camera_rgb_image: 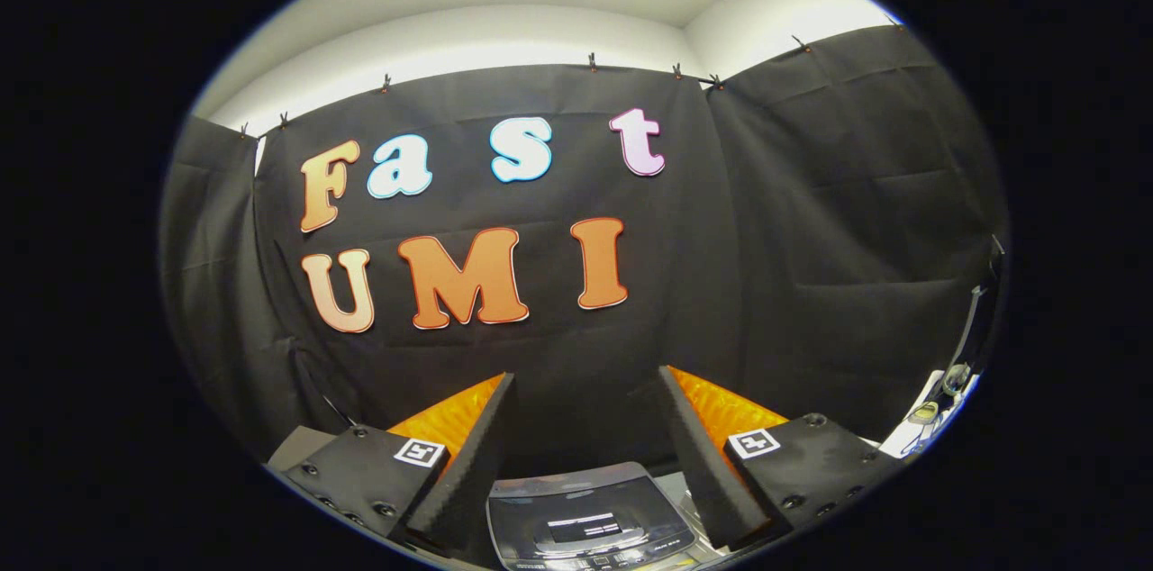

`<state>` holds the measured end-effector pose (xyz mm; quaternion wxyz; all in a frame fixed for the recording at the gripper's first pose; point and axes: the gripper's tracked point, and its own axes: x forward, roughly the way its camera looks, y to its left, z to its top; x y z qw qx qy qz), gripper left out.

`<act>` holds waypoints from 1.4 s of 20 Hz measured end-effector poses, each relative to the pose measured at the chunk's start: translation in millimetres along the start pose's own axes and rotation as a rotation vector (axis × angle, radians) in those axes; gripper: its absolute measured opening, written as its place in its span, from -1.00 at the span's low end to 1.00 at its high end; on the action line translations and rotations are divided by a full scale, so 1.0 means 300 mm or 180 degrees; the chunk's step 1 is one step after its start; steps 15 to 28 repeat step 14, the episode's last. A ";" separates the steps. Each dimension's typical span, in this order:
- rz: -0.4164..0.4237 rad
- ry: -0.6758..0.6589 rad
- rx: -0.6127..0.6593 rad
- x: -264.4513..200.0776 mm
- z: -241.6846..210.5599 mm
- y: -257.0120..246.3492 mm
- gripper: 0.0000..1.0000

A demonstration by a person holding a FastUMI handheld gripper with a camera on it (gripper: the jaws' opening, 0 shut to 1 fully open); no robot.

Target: Put the clothes into the washing machine and then close the washing machine lid.

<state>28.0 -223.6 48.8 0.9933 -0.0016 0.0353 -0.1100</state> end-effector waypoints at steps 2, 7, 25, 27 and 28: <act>0.0019 -0.0010 -0.0016 0.020 -0.004 0.008 0.95; 0.0063 -0.0122 -0.0044 0.016 0.036 0.027 0.95; -0.0124 -0.0310 -0.0061 -0.099 0.108 -0.063 0.95; -0.0124 -0.0310 -0.0061 -0.099 0.108 -0.063 0.95; -0.0124 -0.0310 -0.0061 -0.099 0.108 -0.063 0.95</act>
